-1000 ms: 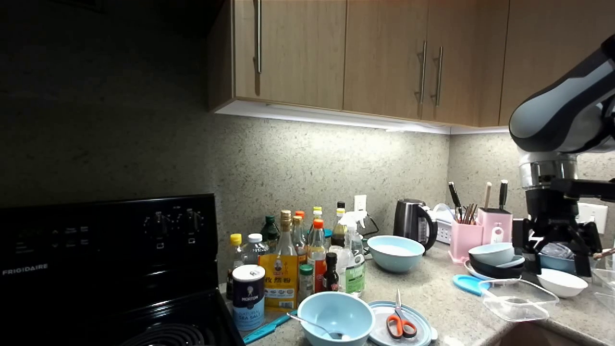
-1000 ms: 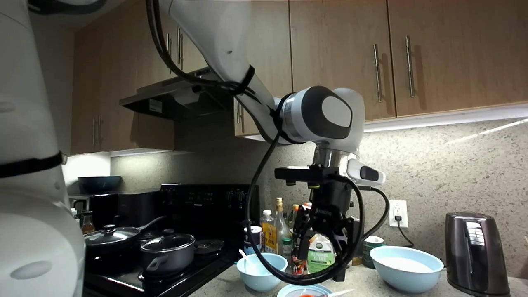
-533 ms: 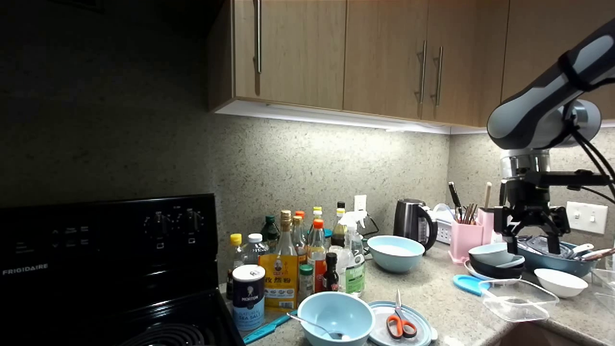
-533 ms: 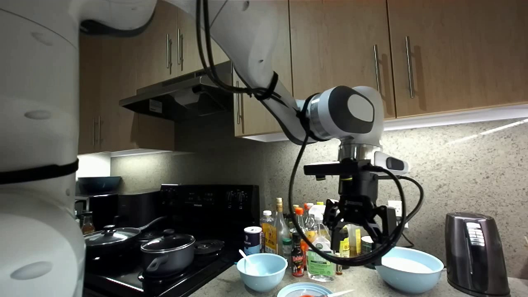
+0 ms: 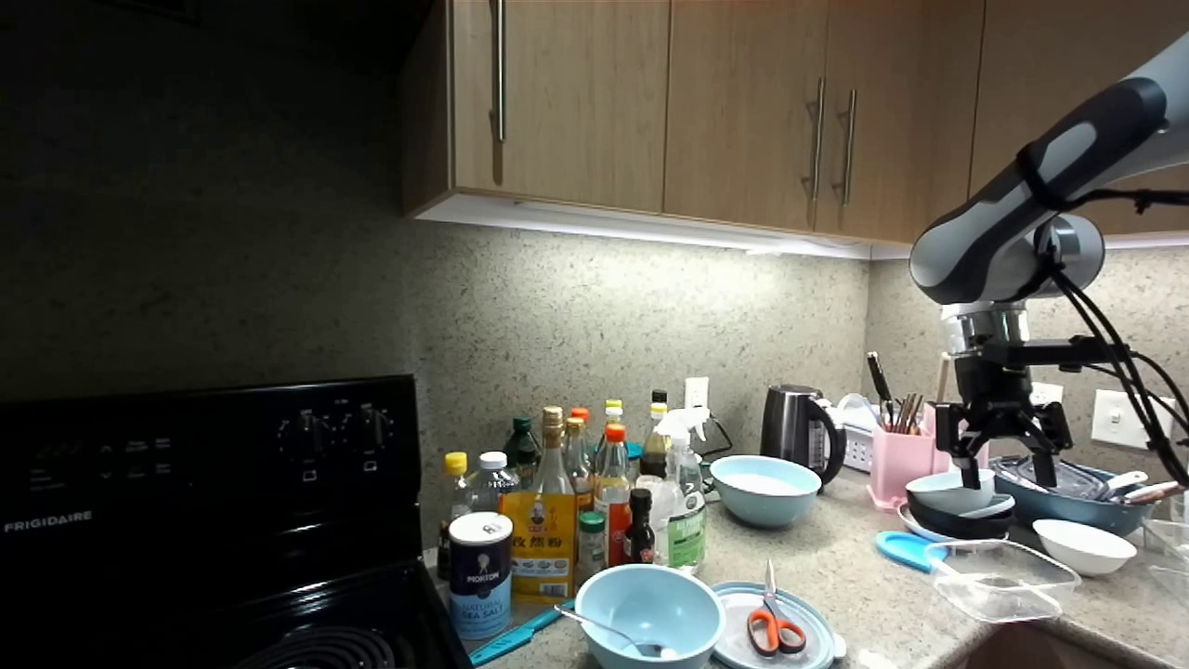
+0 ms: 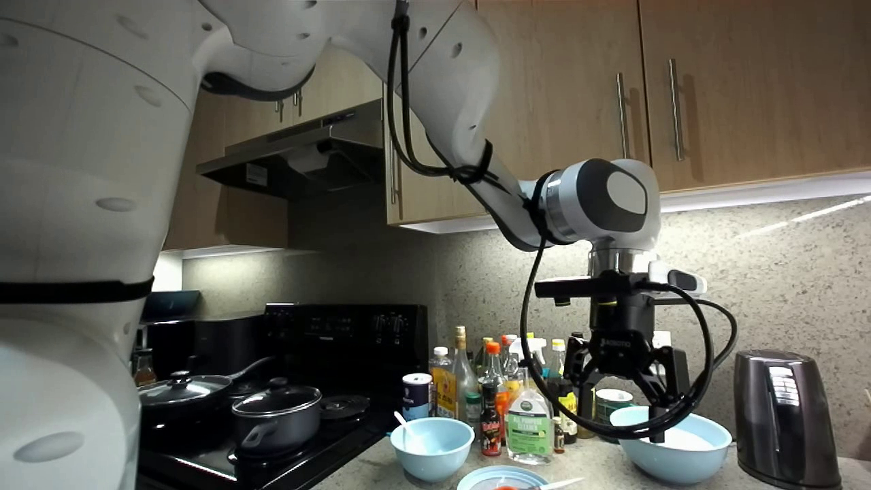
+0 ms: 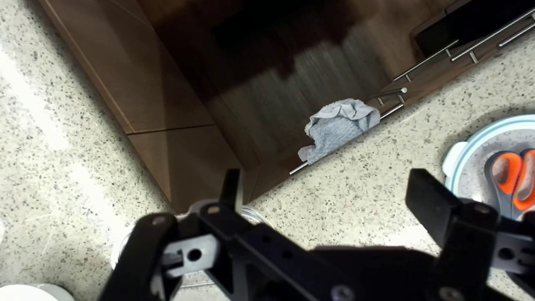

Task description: Turn the transparent bowl to the left

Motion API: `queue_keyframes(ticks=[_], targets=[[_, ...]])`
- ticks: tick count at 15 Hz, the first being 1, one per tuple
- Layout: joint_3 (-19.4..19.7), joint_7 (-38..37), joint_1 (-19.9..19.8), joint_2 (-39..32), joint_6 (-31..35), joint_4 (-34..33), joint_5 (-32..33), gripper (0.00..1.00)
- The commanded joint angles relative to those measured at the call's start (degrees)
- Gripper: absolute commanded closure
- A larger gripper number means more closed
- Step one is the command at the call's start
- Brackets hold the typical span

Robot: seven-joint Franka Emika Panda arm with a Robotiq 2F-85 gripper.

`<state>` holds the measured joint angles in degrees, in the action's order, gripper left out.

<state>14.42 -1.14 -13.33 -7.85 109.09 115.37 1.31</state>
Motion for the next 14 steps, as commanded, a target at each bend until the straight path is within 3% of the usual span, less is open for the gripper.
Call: queue_keyframes(ticks=[1,7,14], targets=[[-0.29,0.00,-0.33,0.07,-0.17,-0.17,0.04,0.00],[-0.84,4.56,-1.90,-10.69,-2.36,-10.19,-5.90,0.00],[-1.23,3.00,-4.79,-23.70,-6.42,-22.84,-6.13,0.00]])
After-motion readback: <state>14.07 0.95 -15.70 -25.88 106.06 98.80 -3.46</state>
